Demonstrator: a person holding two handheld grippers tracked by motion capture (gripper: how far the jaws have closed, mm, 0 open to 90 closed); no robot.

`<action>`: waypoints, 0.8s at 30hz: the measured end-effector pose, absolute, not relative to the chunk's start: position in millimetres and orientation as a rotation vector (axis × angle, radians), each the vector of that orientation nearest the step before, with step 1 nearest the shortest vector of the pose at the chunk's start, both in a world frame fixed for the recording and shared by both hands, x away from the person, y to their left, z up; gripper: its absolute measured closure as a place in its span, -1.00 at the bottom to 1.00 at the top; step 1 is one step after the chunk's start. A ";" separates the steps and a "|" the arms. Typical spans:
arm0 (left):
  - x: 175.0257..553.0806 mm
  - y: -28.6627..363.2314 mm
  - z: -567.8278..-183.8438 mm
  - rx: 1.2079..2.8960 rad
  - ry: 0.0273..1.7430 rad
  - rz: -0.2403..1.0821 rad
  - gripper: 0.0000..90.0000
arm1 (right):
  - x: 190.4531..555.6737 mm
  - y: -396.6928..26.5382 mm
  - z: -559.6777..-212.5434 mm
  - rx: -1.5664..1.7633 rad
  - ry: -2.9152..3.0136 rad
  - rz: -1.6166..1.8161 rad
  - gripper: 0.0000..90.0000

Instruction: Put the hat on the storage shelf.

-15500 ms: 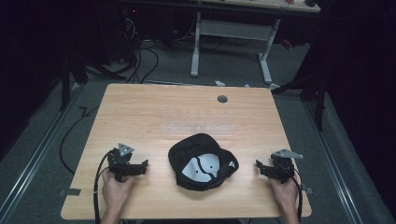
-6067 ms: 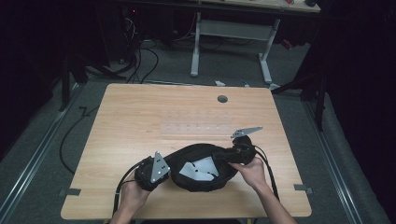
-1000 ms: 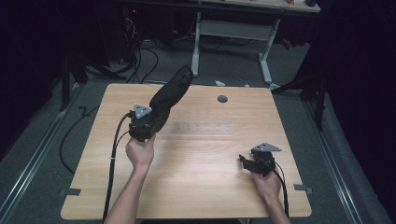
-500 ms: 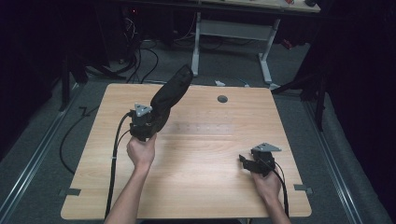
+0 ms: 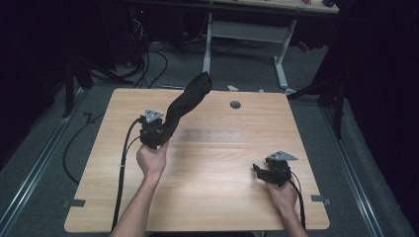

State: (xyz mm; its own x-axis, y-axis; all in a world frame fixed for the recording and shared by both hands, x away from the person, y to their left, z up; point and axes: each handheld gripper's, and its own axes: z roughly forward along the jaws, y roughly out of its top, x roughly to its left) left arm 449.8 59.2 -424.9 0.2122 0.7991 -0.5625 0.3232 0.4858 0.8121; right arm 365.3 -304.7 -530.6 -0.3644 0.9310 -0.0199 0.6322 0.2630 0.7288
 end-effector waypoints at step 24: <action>454.9 66.3 -421.1 1.031 1.426 0.368 0.74 | 365.2 -304.4 -530.5 1.416 2.090 0.888 -0.13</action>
State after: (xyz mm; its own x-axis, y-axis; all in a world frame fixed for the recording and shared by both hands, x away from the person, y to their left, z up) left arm 454.9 66.3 -421.1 0.1777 0.7567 -0.6291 0.3579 0.5458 0.7576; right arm 365.2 -304.4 -530.5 -0.3637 0.9314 -0.0182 0.6334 0.2616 0.7283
